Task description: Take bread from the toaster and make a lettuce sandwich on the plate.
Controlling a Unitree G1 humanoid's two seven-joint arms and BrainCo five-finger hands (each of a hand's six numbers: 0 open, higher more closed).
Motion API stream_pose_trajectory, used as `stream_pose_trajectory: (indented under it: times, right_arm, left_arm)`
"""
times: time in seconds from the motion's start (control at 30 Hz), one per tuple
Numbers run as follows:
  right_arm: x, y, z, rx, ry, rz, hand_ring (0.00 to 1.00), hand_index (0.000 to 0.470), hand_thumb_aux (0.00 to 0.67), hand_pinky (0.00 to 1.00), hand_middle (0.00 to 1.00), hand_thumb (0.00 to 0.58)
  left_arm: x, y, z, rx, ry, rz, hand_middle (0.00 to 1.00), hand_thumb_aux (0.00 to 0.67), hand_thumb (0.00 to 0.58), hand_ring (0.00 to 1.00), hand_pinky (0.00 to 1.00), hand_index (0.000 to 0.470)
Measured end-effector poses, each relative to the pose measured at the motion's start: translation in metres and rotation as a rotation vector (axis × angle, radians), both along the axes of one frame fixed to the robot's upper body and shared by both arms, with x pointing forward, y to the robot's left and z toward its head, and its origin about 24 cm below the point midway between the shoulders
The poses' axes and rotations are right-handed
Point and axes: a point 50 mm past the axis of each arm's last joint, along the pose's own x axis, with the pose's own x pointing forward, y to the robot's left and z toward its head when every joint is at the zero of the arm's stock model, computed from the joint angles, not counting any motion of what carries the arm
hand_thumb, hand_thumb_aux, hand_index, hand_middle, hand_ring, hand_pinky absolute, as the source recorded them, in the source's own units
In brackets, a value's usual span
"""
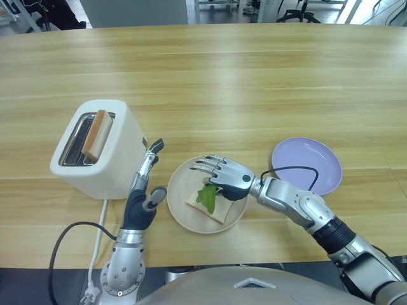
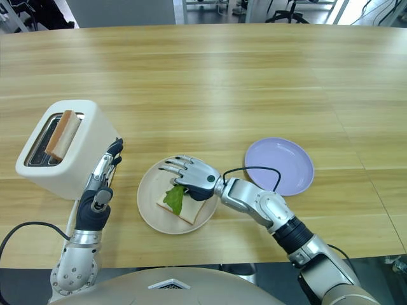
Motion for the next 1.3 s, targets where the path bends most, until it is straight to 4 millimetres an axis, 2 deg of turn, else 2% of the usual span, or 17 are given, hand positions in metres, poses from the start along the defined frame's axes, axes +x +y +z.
stream_pose_trajectory:
  times: [0.23, 0.27, 0.3, 0.33, 0.53, 0.83, 1.0, 1.1, 1.2, 1.3]
  right_arm:
    - [0.011, -0.003, 0.008, -0.121, -0.067, 0.031, 0.00, 0.460, 0.670, 0.00, 0.00, 0.580]
    - [0.012, -0.003, 0.010, -0.136, -0.073, 0.039, 0.00, 0.426, 0.620, 0.00, 0.00, 0.577]
    - [0.014, -0.002, 0.013, -0.155, -0.087, 0.050, 0.00, 0.099, 0.145, 0.00, 0.00, 0.223]
    - [0.015, -0.002, 0.016, -0.169, -0.100, 0.055, 0.00, 0.000, 0.000, 0.00, 0.00, 0.000]
    - [0.018, -0.001, 0.019, -0.211, -0.124, 0.077, 0.00, 0.000, 0.000, 0.00, 0.00, 0.000]
    - [0.022, -0.006, 0.006, -0.229, -0.096, 0.064, 0.00, 0.000, 0.000, 0.00, 0.00, 0.000]
    - [0.020, -0.007, 0.004, -0.228, -0.085, 0.060, 0.00, 0.000, 0.000, 0.00, 0.00, 0.000]
    - [0.015, -0.011, 0.000, -0.213, -0.058, 0.051, 0.00, 0.000, 0.000, 0.00, 0.00, 0.000]
    - [0.013, -0.018, 0.009, -0.135, -0.049, 0.005, 0.00, 0.000, 0.000, 0.00, 0.00, 0.000]
    - [0.007, -0.025, 0.025, 0.084, -0.004, -0.076, 0.00, 0.000, 0.000, 0.00, 0.00, 0.000]
  left_arm:
    - [0.002, 0.000, 0.001, 0.011, -0.016, 0.005, 0.00, 0.000, 0.000, 0.00, 0.00, 0.000]
    - [0.002, 0.000, 0.001, 0.012, -0.017, 0.005, 0.00, 0.000, 0.000, 0.00, 0.00, 0.000]
    - [0.003, 0.000, 0.001, 0.013, -0.020, 0.005, 0.00, 0.000, 0.000, 0.00, 0.00, 0.000]
    - [0.003, -0.001, 0.001, 0.015, -0.023, 0.004, 0.00, 0.000, 0.000, 0.00, 0.00, 0.000]
    - [0.003, -0.001, 0.003, 0.048, -0.042, 0.020, 0.00, 0.000, 0.000, 0.00, 0.00, 0.000]
    - [0.004, -0.001, 0.006, 0.093, -0.075, 0.033, 0.00, 0.000, 0.000, 0.00, 0.00, 0.000]
    - [0.003, 0.003, 0.009, 0.174, -0.106, 0.075, 0.00, 0.000, 0.000, 0.00, 0.00, 0.000]
    - [0.001, 0.013, 0.022, 0.262, -0.174, 0.163, 0.00, 0.000, 0.000, 0.00, 0.00, 0.000]
    - [-0.004, 0.036, 0.044, 0.429, -0.266, 0.333, 0.00, 0.000, 0.000, 0.00, 0.00, 0.000]
    - [-0.006, 0.069, 0.066, 0.607, -0.322, 0.529, 0.00, 0.000, 0.000, 0.00, 0.00, 0.000]
